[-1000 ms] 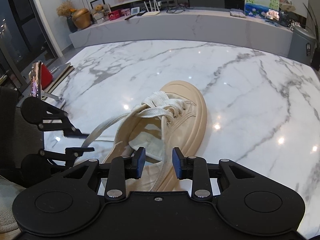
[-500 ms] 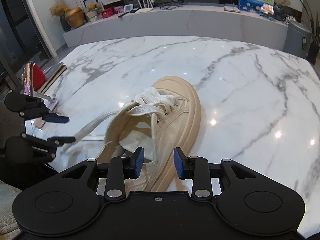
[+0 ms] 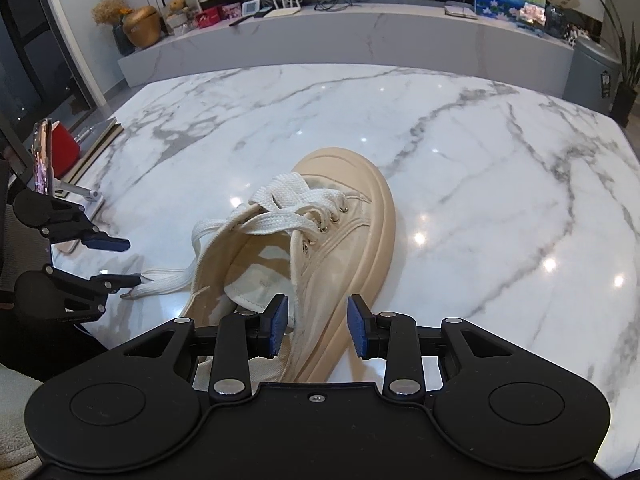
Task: Lace up shoes with both hands
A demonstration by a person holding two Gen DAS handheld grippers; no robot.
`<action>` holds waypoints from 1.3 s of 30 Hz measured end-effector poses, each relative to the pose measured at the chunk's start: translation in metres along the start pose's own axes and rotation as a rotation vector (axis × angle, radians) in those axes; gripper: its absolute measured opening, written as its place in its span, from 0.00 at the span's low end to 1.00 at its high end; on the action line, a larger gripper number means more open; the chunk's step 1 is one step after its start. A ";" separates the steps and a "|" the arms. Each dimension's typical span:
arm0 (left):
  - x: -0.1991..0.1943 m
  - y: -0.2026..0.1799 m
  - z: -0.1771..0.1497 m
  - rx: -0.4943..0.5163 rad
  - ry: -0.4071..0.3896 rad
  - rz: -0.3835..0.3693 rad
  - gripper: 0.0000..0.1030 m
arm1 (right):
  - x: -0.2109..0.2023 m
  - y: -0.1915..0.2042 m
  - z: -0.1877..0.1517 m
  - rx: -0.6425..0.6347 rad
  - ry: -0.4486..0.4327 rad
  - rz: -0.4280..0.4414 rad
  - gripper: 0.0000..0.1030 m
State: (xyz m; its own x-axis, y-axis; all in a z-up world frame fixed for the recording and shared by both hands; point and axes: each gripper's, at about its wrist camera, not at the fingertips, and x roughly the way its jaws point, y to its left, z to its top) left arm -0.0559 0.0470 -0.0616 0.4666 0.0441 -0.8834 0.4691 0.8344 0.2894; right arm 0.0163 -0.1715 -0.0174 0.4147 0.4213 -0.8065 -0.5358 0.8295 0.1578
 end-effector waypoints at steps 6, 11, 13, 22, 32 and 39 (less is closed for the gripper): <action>0.005 0.008 0.004 -0.065 -0.016 -0.067 0.24 | 0.002 -0.002 0.001 0.004 0.005 -0.008 0.31; 0.007 0.008 0.008 -0.098 -0.030 -0.105 0.14 | 0.003 0.000 0.002 -0.002 0.008 -0.011 0.31; 0.008 0.006 0.011 -0.094 -0.032 -0.107 0.08 | 0.003 0.000 0.002 -0.003 0.007 -0.014 0.31; 0.007 -0.003 0.018 -0.115 -0.034 -0.068 0.00 | 0.001 0.001 0.001 -0.010 -0.001 -0.023 0.31; -0.039 0.006 0.045 -0.062 -0.144 0.042 0.00 | -0.003 0.005 -0.001 -0.026 -0.020 -0.017 0.31; -0.064 0.000 0.071 0.032 -0.218 0.093 0.00 | -0.009 0.010 -0.005 -0.043 -0.035 -0.016 0.31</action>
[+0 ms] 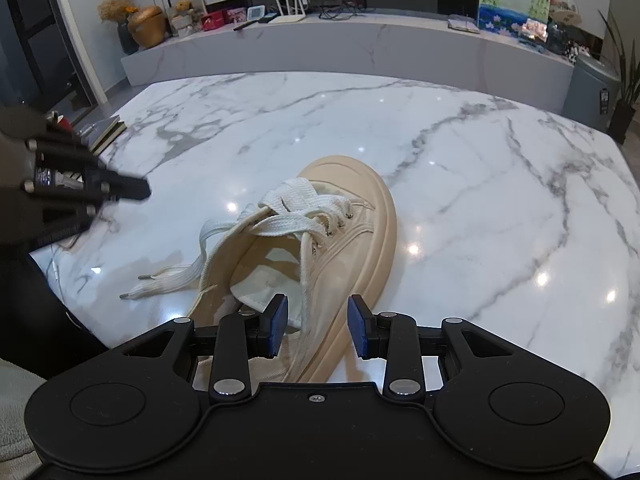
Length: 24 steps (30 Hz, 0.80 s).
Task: Lace up shoes with both hands
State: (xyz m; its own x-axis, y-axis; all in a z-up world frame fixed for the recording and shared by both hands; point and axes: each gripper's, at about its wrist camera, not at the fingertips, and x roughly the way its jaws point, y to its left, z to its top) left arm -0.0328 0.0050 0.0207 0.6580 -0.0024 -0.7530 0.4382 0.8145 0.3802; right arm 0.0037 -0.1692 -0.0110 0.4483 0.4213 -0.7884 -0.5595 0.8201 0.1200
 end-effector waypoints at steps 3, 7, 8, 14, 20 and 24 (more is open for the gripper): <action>-0.004 -0.001 0.007 0.024 -0.016 0.010 0.00 | -0.003 -0.001 -0.002 0.004 -0.009 0.001 0.31; 0.000 -0.005 0.012 0.075 -0.005 0.012 0.00 | -0.006 -0.002 -0.004 0.010 -0.022 0.001 0.31; 0.003 -0.005 0.011 0.080 0.005 0.009 0.00 | -0.007 -0.002 -0.004 0.012 -0.025 0.001 0.31; 0.020 -0.007 0.001 0.064 0.065 -0.023 0.02 | -0.009 -0.004 -0.009 0.028 -0.032 0.006 0.33; 0.030 -0.011 0.001 -0.006 0.057 -0.055 0.17 | -0.008 -0.006 -0.009 0.038 -0.032 0.013 0.34; 0.044 -0.026 0.007 -0.012 0.038 -0.113 0.20 | -0.006 -0.006 -0.008 0.039 -0.030 0.016 0.35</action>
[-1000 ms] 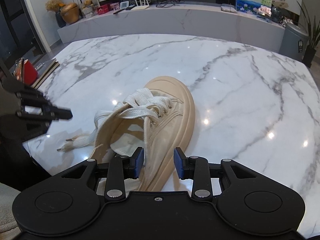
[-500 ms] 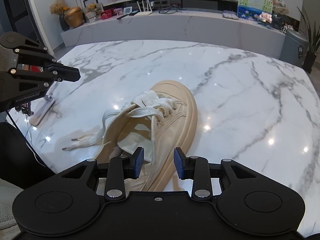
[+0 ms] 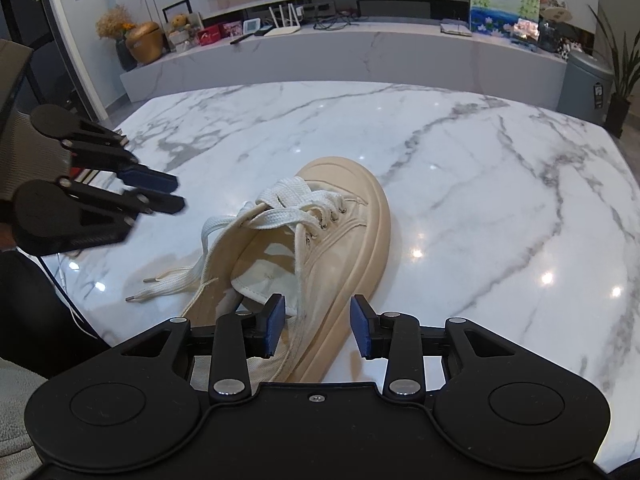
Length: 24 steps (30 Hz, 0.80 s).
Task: Lace up shoes with both hands
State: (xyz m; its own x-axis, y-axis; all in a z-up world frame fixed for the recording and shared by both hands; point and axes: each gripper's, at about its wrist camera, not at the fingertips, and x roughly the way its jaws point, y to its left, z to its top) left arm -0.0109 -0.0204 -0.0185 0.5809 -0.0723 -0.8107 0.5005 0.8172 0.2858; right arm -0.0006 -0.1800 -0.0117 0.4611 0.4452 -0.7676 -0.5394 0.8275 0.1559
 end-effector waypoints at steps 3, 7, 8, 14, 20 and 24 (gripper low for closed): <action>0.013 -0.009 0.002 0.015 0.012 -0.014 0.21 | 0.000 -0.002 -0.001 0.003 0.003 0.001 0.36; 0.029 -0.013 0.001 0.001 0.034 -0.036 0.21 | 0.001 -0.002 0.000 0.001 0.007 0.004 0.37; 0.031 -0.013 0.000 -0.004 0.035 -0.038 0.21 | 0.001 -0.002 0.000 -0.001 0.008 0.006 0.37; 0.039 -0.013 -0.003 -0.022 0.023 -0.053 0.21 | 0.006 -0.003 0.001 -0.004 0.019 0.010 0.37; 0.045 -0.011 -0.003 -0.027 0.031 -0.060 0.19 | 0.010 -0.002 0.002 -0.006 0.030 0.011 0.37; 0.049 -0.009 -0.005 -0.052 0.046 -0.087 0.08 | 0.012 0.001 0.002 -0.018 0.038 0.002 0.37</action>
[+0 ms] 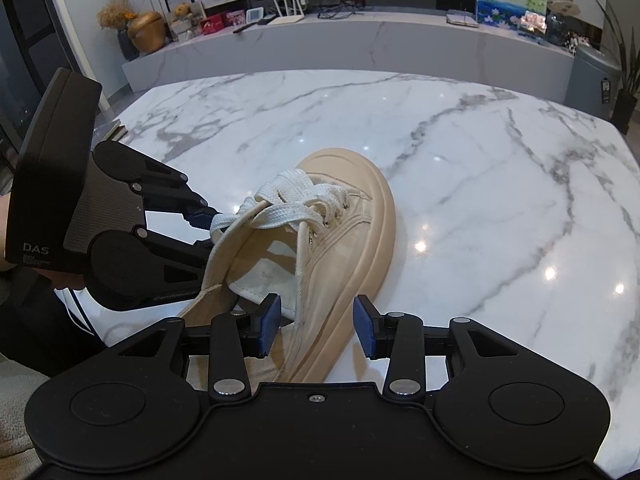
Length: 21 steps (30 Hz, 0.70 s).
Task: Lace up shoes with both hands
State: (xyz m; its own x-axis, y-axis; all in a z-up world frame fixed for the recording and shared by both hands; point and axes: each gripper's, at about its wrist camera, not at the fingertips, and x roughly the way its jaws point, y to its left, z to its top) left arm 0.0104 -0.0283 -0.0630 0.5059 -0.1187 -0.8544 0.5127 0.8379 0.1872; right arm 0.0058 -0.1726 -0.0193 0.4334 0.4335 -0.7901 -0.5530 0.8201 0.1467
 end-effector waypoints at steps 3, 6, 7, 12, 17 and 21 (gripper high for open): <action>0.003 -0.001 -0.003 -0.015 0.013 -0.006 0.03 | 0.001 0.002 0.001 -0.008 0.005 -0.007 0.37; 0.002 0.001 -0.007 -0.033 0.022 0.013 0.01 | 0.002 0.003 0.002 -0.016 0.008 -0.014 0.37; 0.001 0.002 -0.009 -0.041 0.027 0.020 0.01 | 0.001 0.003 0.002 -0.018 0.009 -0.016 0.37; -0.002 0.015 -0.021 -0.073 0.057 0.072 0.01 | 0.001 0.006 0.002 -0.032 0.010 -0.017 0.37; -0.010 0.028 -0.034 -0.098 0.077 0.099 0.01 | 0.000 0.009 0.001 -0.046 0.011 -0.018 0.37; -0.024 0.036 -0.044 -0.132 0.076 0.117 0.02 | -0.002 0.010 0.000 -0.050 0.008 -0.020 0.37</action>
State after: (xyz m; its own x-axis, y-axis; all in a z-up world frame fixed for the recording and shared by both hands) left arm -0.0140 0.0281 -0.0576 0.4999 0.0200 -0.8659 0.3556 0.9068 0.2263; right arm -0.0002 -0.1650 -0.0164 0.4395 0.4138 -0.7973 -0.5789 0.8091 0.1008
